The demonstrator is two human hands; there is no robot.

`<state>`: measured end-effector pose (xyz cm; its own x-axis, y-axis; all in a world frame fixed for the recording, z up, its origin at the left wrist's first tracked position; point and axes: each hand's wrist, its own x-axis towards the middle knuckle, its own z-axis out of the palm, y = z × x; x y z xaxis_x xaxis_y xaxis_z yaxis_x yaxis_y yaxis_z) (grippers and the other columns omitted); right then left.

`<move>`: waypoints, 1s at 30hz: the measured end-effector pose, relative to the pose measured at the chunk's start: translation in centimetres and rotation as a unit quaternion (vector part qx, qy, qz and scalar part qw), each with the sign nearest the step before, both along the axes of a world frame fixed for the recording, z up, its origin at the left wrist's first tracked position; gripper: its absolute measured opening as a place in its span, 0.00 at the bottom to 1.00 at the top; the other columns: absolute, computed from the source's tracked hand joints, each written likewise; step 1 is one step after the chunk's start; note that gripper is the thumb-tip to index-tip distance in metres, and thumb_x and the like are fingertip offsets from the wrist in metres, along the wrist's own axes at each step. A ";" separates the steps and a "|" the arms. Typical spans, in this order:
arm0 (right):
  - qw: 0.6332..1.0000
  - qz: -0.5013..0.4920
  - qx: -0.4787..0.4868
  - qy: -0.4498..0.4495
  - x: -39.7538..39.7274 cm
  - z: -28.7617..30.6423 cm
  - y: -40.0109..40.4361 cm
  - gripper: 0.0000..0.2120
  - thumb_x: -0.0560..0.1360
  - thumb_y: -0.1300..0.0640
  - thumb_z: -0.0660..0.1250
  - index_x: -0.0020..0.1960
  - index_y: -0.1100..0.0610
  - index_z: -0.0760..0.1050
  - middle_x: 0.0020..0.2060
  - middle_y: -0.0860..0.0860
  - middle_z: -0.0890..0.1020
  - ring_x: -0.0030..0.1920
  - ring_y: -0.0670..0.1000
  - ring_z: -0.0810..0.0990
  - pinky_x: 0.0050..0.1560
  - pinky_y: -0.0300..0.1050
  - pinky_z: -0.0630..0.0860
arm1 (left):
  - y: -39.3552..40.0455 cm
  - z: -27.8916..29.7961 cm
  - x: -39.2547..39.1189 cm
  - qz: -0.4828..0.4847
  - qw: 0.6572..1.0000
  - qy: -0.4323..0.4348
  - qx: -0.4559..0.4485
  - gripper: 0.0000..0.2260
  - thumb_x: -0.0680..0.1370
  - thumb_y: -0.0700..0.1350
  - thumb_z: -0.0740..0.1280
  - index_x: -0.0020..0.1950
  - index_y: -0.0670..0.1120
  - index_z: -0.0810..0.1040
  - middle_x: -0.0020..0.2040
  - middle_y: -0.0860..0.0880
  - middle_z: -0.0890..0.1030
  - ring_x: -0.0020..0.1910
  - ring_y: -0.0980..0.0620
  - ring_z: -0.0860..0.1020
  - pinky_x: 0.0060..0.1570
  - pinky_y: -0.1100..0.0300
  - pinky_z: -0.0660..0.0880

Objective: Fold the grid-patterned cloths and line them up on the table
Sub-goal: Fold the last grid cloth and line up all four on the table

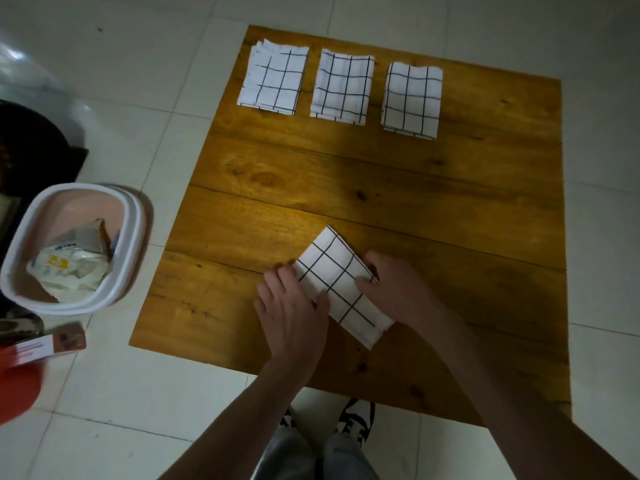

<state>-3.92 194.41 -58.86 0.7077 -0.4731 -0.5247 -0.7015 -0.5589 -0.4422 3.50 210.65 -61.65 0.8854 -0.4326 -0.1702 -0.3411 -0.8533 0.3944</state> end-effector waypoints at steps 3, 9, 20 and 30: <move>0.998 -0.029 0.053 -0.033 -0.3 0.7 0.6 0.05 0.83 0.52 0.63 0.54 0.53 0.69 0.36 0.47 0.72 0.32 0.45 0.69 0.33 0.44 0.66 | 0.0 0.6 -0.6 0.065 0.996 0.062 -0.002 0.25 0.75 0.57 0.75 0.63 0.45 0.70 0.58 0.45 0.73 0.58 0.45 0.72 0.58 0.51 0.70; 0.982 -0.072 0.082 -0.154 -1.2 3.9 2.6 0.09 0.81 0.54 0.68 0.44 0.51 0.70 0.32 0.45 0.75 0.31 0.39 0.73 0.32 0.34 0.67 | 0.3 2.2 -1.5 0.084 0.991 0.104 0.005 0.19 0.82 0.58 0.63 0.66 0.47 0.70 0.59 0.47 0.70 0.62 0.46 0.69 0.64 0.46 0.66; 0.940 -0.196 0.164 -0.225 -3.2 17.3 4.9 0.03 0.82 0.56 0.69 0.55 0.52 0.76 0.41 0.43 0.83 0.41 0.35 0.83 0.34 0.32 0.78 | -0.1 16.2 1.6 0.231 0.817 0.445 -0.286 0.05 0.82 0.44 0.69 0.56 0.49 0.82 0.50 0.48 0.85 0.50 0.49 0.82 0.44 0.55 0.77; 0.895 -0.335 0.103 -0.277 -7.7 31.5 8.4 0.14 0.83 0.49 0.64 0.40 0.52 0.72 0.26 0.41 0.70 0.29 0.41 0.69 0.32 0.35 0.67 | 1.0 33.1 1.5 0.075 0.804 0.475 -0.350 0.08 0.81 0.40 0.69 0.58 0.48 0.84 0.50 0.55 0.88 0.49 0.59 0.85 0.45 0.66 0.78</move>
